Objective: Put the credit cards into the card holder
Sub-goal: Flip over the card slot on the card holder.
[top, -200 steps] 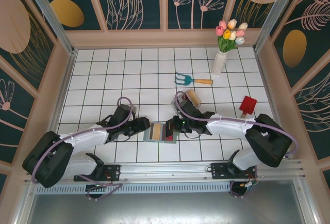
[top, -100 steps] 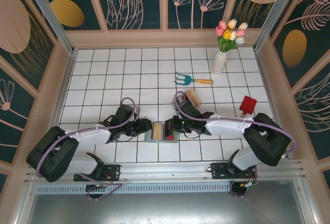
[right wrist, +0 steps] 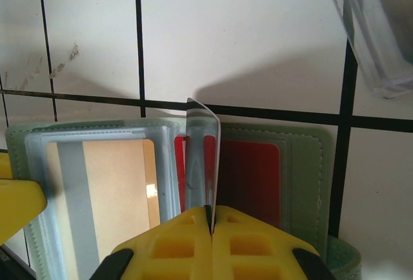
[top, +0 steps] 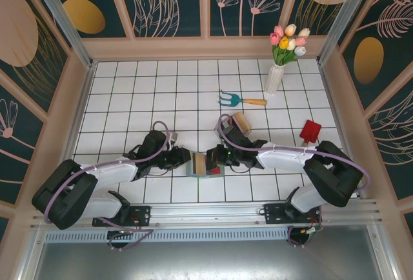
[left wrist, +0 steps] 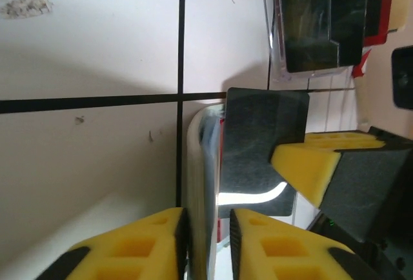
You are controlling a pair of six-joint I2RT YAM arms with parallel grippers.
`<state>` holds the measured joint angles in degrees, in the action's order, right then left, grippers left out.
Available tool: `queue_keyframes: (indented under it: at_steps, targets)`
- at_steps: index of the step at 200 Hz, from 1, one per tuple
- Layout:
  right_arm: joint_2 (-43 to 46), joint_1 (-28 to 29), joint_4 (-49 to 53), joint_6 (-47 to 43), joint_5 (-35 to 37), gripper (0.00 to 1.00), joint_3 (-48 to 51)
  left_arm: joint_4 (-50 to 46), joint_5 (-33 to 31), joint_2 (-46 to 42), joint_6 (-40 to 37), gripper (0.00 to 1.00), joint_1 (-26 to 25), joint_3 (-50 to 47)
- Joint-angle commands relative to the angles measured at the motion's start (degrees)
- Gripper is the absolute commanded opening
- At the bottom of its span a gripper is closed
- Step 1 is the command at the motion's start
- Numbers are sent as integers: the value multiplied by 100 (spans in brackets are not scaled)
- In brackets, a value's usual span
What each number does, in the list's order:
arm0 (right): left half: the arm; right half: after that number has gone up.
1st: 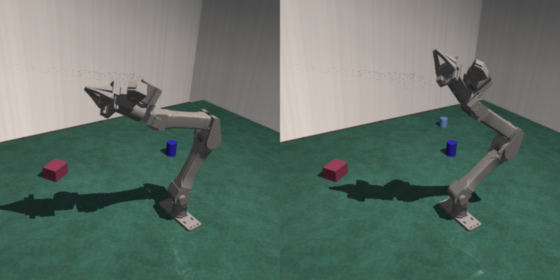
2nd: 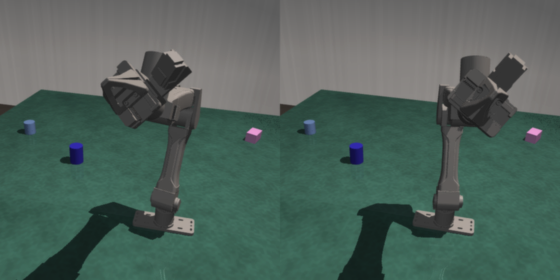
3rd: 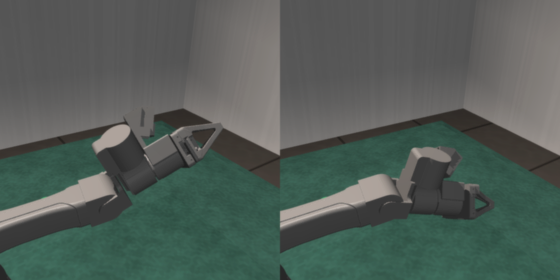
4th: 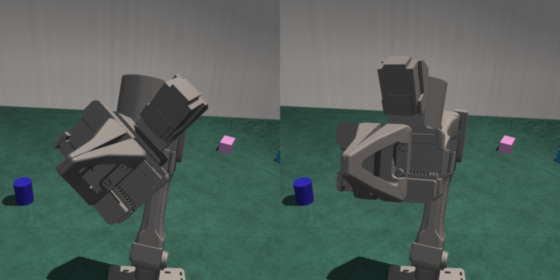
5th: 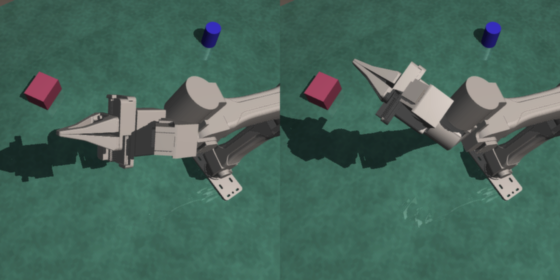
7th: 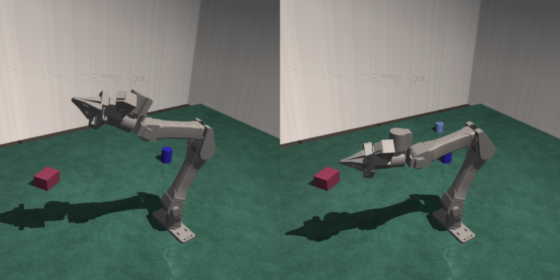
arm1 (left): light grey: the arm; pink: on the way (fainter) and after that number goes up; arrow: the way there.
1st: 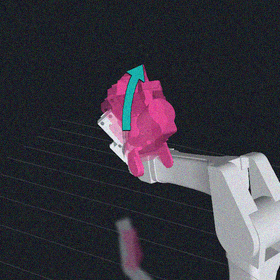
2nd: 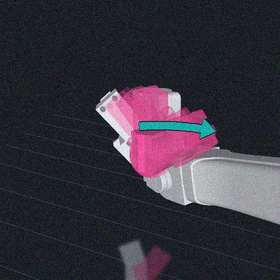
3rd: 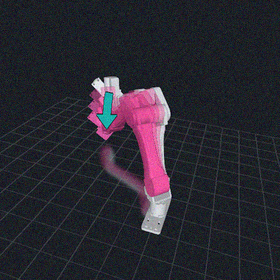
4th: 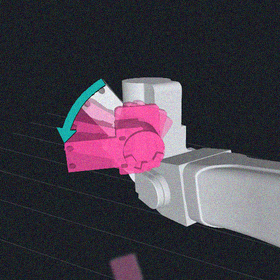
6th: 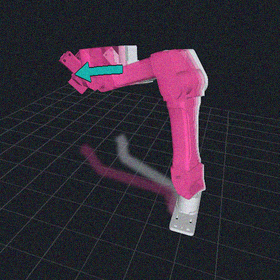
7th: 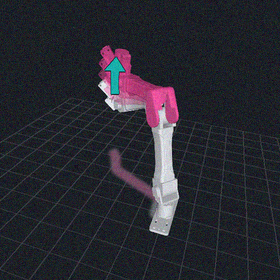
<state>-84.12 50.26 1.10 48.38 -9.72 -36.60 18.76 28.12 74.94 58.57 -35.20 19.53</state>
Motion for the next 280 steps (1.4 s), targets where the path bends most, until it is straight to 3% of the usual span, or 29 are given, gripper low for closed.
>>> queue_keyframes:
  at_steps: [1, 41, 80, 116, 151, 234, 280]
  targets:
    - [-166, 46, 347, -72, 249, 0, 103, 330, 143, -21, 81, 21, -37, -107]
    - [25, 53, 481, -156, 346, 0, -216, 383, 5, -334, 172, 11, -37, -168]
    - [550, 99, 429, -115, 553, 0, -406, 595, 11, -552, 332, 23, -35, -286]
    - [721, 314, 204, -29, 691, 0, -550, 717, 6, -598, 366, 18, -35, -349]
    - [655, 590, 49, 136, 937, 0, -751, 781, -43, -550, 392, 7, -35, -388]
    - [215, 1034, -59, 574, 1489, 0, -997, 861, -191, -612, 609, 4, -31, -456]
    - [-134, 1408, 844, 603, 2261, 0, -1513, 910, -208, -681, 671, 2, -32, -510]
